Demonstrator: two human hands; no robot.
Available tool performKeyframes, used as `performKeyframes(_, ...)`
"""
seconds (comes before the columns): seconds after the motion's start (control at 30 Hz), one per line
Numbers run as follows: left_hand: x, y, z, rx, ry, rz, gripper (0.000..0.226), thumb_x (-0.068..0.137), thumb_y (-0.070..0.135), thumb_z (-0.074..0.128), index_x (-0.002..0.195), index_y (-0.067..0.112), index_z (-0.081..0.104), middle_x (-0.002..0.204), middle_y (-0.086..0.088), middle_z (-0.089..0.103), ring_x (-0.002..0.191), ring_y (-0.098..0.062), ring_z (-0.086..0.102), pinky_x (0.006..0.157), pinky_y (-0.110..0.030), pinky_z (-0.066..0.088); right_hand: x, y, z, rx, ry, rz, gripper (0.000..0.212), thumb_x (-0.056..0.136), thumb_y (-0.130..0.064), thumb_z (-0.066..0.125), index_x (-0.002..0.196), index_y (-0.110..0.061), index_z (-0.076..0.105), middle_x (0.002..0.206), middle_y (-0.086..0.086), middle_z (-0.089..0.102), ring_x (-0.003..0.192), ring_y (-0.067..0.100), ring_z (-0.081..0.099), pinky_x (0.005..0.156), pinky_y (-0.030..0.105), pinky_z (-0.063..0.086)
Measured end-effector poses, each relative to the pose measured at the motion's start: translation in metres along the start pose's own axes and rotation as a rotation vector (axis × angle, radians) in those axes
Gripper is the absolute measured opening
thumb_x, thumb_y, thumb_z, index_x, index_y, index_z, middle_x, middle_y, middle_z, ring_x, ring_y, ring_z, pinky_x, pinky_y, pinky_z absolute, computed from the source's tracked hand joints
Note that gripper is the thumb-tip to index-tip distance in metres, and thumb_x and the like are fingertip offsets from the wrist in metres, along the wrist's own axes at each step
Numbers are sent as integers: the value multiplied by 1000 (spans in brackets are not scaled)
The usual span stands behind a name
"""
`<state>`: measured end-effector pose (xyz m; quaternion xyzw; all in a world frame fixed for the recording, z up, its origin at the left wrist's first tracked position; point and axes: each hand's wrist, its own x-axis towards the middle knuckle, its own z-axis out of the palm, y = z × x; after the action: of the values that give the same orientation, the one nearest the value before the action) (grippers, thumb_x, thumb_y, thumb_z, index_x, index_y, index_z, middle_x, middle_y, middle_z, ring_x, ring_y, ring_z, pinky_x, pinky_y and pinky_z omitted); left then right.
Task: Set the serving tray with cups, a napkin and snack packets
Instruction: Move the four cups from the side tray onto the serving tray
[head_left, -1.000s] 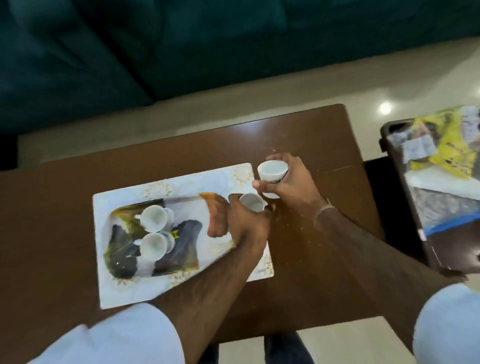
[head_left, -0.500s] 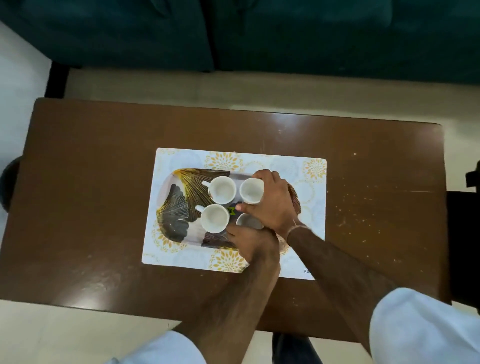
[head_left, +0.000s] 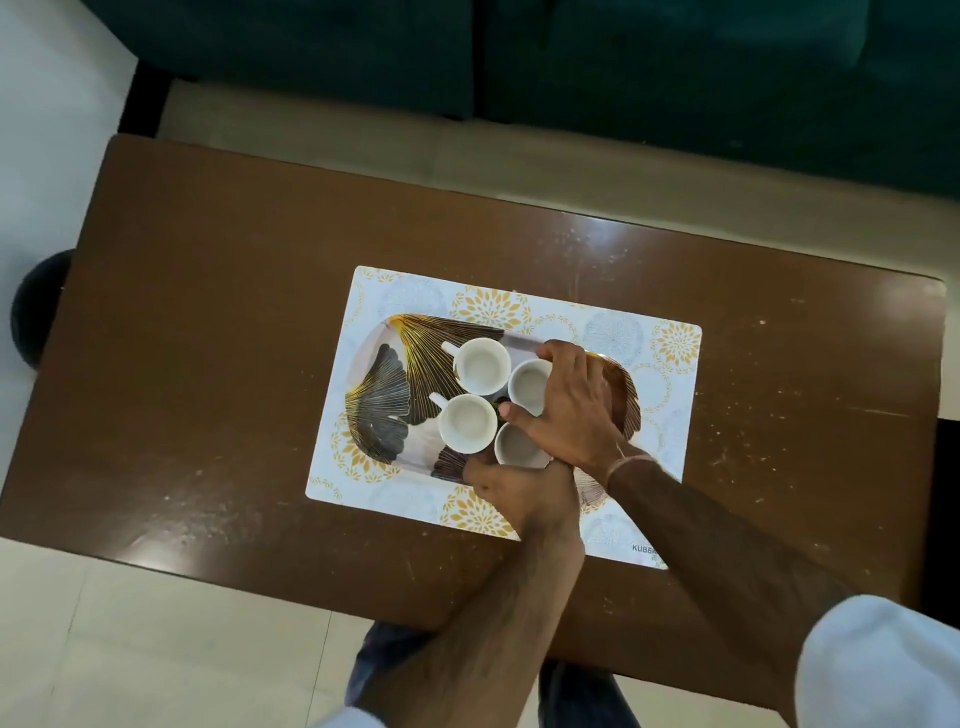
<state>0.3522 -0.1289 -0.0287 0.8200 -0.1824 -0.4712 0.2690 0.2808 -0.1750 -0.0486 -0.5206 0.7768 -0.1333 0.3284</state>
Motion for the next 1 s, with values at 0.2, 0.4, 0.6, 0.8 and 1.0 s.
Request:
performKeyframes(0.2, 19, 13, -52, 51, -18, 297, 75, 57, 5, 83, 118, 17, 42, 124, -4, 39, 109, -25, 47, 83, -33, 51, -24, 0, -21, -98, 159, -195, 70, 62, -42, 65, 126, -20, 48, 129, 3, 50, 108, 28, 49, 87, 41, 44)
performKeyframes(0.4, 84, 86, -64, 986, -448, 1067, 64, 77, 15, 72, 136, 24, 50, 146, 7, 49, 116, -20, 61, 78, -34, 56, -36, -2, -16, -398, -84, -188, 50, 83, -42, 62, 127, -20, 54, 129, 0, 62, 89, 36, 69, 64, 39, 55)
performKeyframes(0.6, 108, 97, -61, 1297, -575, 1146, 37, 92, 26, 62, 129, 31, 63, 129, 9, 65, 112, -23, 64, 86, -40, 54, -27, -12, -11, -458, -139, -167, 38, 95, -27, 55, 132, -18, 52, 127, 7, 63, 100, 36, 68, 76, 40, 54)
performKeyframes(0.8, 113, 92, -67, 1287, -569, 1202, 34, 95, 28, 59, 128, 29, 65, 128, 6, 67, 114, -25, 63, 87, -39, 53, -21, -20, -10, -439, -140, -166, 36, 92, -20, 62, 128, -16, 57, 124, 9, 65, 104, 35, 66, 79, 41, 54)
performKeyframes(1.0, 113, 90, -70, 1287, -603, 1194, 36, 96, 30, 58, 131, 32, 62, 132, 8, 66, 117, -24, 62, 91, -42, 52, -21, -21, -10, -428, -134, -162, 35, 91, -19, 62, 125, -16, 59, 121, 8, 67, 103, 35, 67, 77, 40, 54)
